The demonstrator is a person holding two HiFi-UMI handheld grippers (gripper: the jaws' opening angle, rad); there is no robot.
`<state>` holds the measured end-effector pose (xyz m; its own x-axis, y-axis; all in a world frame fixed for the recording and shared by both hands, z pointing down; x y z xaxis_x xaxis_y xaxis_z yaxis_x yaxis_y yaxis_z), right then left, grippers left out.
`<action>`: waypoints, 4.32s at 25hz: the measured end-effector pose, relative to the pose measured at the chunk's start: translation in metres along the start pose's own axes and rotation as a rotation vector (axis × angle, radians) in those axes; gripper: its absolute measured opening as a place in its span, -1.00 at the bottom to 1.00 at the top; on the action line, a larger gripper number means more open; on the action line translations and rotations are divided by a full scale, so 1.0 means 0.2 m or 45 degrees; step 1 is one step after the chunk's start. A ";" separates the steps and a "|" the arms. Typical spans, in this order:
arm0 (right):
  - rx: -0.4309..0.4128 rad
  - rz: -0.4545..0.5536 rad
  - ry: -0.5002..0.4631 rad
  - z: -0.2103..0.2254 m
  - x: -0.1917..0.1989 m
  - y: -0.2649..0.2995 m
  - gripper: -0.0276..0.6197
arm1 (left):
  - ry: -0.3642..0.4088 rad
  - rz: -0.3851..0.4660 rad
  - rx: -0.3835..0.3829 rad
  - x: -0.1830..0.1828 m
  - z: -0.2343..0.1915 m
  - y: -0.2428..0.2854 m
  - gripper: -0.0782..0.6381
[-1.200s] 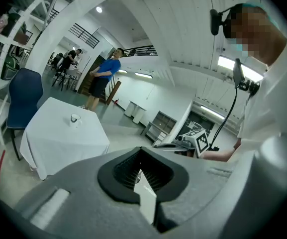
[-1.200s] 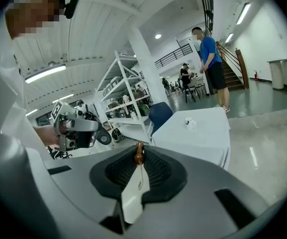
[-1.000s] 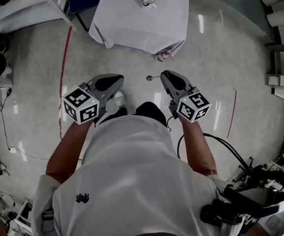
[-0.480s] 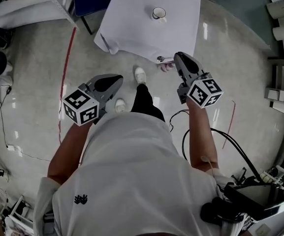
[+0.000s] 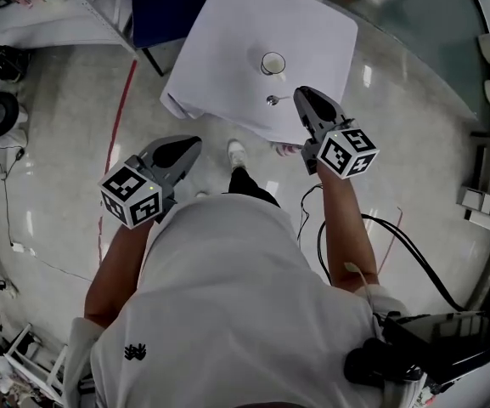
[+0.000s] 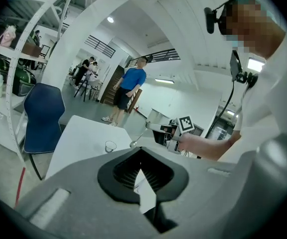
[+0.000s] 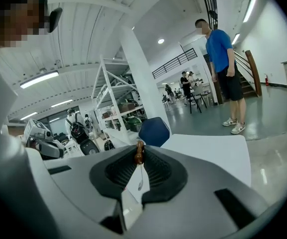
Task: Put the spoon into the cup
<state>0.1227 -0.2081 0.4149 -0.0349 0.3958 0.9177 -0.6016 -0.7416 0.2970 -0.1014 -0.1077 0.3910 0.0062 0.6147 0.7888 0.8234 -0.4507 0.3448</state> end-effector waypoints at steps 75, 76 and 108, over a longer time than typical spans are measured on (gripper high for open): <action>0.007 -0.232 0.070 1.01 0.60 0.85 -0.45 | -0.112 -0.078 -0.279 -0.24 -0.35 0.35 -0.77; 0.019 -0.226 0.068 1.00 0.59 0.82 -0.45 | -0.108 -0.073 -0.273 -0.23 -0.34 0.33 -0.77; -0.148 -0.228 -0.005 -0.55 0.59 -0.05 -0.89 | 0.002 0.066 -0.054 0.19 0.14 -0.47 -0.77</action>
<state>0.0374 -0.0945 0.4904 0.0841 0.5133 0.8541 -0.6858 -0.5921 0.4233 -0.1629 -0.0241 0.3753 0.0472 0.5885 0.8071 0.7970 -0.5092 0.3247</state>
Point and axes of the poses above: the fingertips, and each gripper's own axes: y forward along the fingers, z to its right, x out of its underside, the point moved 2 cm from there along -y, backward along the fingers, and after that the axes turned 5 degrees about -y, right-handed, at the moved point
